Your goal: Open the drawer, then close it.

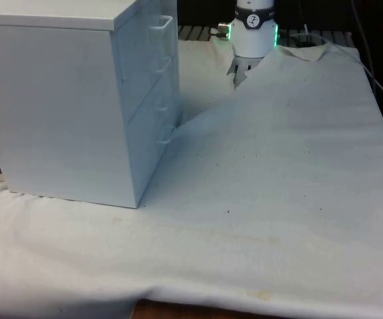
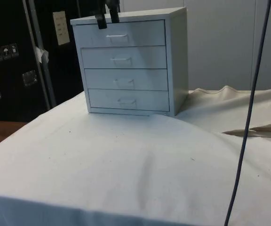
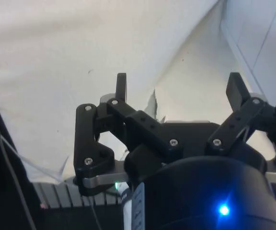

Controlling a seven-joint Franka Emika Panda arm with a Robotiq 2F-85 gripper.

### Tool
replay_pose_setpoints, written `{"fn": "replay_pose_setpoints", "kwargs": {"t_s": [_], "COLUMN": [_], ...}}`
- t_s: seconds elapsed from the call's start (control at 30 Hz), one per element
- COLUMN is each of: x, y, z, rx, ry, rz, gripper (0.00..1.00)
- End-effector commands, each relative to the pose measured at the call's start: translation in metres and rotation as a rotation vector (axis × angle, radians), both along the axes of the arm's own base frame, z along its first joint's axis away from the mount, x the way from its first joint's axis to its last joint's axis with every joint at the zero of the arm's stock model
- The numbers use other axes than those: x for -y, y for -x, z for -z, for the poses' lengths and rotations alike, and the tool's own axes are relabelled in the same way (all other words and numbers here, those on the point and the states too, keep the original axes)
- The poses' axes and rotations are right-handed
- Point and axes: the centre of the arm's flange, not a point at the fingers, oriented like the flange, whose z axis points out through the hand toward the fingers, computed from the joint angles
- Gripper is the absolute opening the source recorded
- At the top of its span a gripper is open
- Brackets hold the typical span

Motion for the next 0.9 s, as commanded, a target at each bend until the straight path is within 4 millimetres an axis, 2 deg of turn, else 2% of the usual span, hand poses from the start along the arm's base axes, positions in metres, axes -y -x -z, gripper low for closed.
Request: {"fn": "replay_pose_setpoints", "kwargs": {"t_s": [0.0, 0.3, 0.87], "x": [0.0, -0.003, 0.001], "y": [-0.004, -0.013, 0.004], "z": [0.002, 0.006, 0.026], "rx": [0.006, 0.045, 0.121], "ry": [-0.002, 0.017, -0.035], "rz": [0.0, 0.0, -0.018], "gripper": [1.0, 1.0, 1.0]}}
